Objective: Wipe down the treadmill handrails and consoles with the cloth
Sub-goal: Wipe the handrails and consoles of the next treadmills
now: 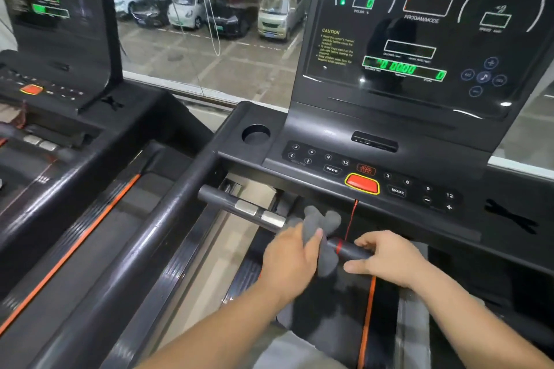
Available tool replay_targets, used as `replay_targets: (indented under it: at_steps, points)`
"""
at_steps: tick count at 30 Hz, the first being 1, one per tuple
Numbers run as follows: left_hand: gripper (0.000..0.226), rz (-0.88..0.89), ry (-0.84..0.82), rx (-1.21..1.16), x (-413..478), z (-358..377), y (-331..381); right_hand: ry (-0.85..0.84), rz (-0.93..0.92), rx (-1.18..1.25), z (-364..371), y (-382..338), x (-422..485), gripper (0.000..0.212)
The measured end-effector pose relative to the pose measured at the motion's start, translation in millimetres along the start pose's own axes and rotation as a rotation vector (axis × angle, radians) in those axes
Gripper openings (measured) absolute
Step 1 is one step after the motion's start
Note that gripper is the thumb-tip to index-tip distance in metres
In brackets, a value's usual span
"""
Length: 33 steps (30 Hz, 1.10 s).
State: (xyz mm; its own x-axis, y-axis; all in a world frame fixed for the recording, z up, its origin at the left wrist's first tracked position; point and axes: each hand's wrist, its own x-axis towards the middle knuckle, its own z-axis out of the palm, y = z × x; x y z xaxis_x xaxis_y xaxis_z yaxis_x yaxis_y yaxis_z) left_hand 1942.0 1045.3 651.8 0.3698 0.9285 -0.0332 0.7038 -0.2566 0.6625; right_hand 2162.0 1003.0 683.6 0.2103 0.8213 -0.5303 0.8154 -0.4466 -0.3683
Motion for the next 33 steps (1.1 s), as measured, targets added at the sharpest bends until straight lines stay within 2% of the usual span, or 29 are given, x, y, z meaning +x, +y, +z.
replay_targets:
  at_steps: [2, 5, 8, 10, 13, 15, 17, 19, 20, 23, 25, 27, 29, 31, 33]
  points:
    - [0.080, -0.214, 0.033, -0.204, -4.2, -5.9, -5.9, -0.054, -0.039, 0.191, -7.6, 12.9, -10.7, 0.080]
    - [0.075, -0.387, 0.146, -0.486, 10.6, -16.0, -0.8, 0.000, -0.024, 0.253, -13.2, 31.4, -23.0, 0.079]
    - [0.069, -0.375, 0.226, -0.490, 25.0, -27.7, 36.5, 0.072, 0.060, 0.153, -14.9, 53.9, -30.5, 0.076]
    - [0.058, -0.252, 0.212, -0.435, 21.4, -27.1, 65.0, 0.074, 0.119, 0.042, -11.7, 67.9, -37.0, 0.074]
    - [0.034, 0.110, 0.169, -0.310, 6.1, -12.5, 92.5, 0.122, 0.182, -0.076, -1.9, 79.4, -43.9, 0.068]
    - [0.032, 0.338, 0.095, -0.102, -5.9, 15.5, 92.9, 0.161, 0.198, -0.085, 0.5, 84.0, -43.4, 0.061]
    - [0.043, 0.508, -0.035, 0.222, -18.0, 55.5, 81.4, 0.159, 0.187, -0.037, -1.4, 90.4, -42.7, 0.057]
    - [0.064, 0.553, -0.225, 0.536, -24.6, 86.9, 70.5, 0.156, 0.161, 0.049, -4.5, 97.9, -44.4, 0.050]
    - [0.070, 0.552, -0.289, 0.617, -24.7, 94.9, 69.2, 0.155, 0.147, 0.080, -5.0, 101.1, -45.6, 0.050]
    - [0.065, 0.581, -0.339, 0.710, -7.2, 99.7, 80.9, 0.170, 0.117, 0.043, -2.3, 103.2, -48.8, 0.046]
    - [0.058, 0.532, -0.363, 0.682, 19.9, 100.3, 93.4, 0.180, 0.104, -0.060, 0.9, 100.2, -47.3, 0.031]
    - [0.062, 0.316, -0.504, 0.547, 55.3, 105.1, 102.1, 0.177, 0.103, -0.142, 1.7, 95.0, -45.8, 0.022]
    - [0.067, 0.158, -0.645, 0.484, 82.5, 114.2, 108.9, 0.180, 0.107, -0.162, 2.3, 94.4, -43.9, 0.025]
    - [0.064, 0.083, -0.613, 0.498, 83.6, 117.9, 113.1, 0.194, 0.104, -0.142, 2.8, 96.3, -44.2, 0.031]
    - [0.054, 0.158, -0.422, 0.518, 58.0, 116.7, 111.4, 0.193, 0.099, -0.108, 1.6, 101.7, -44.9, 0.037]
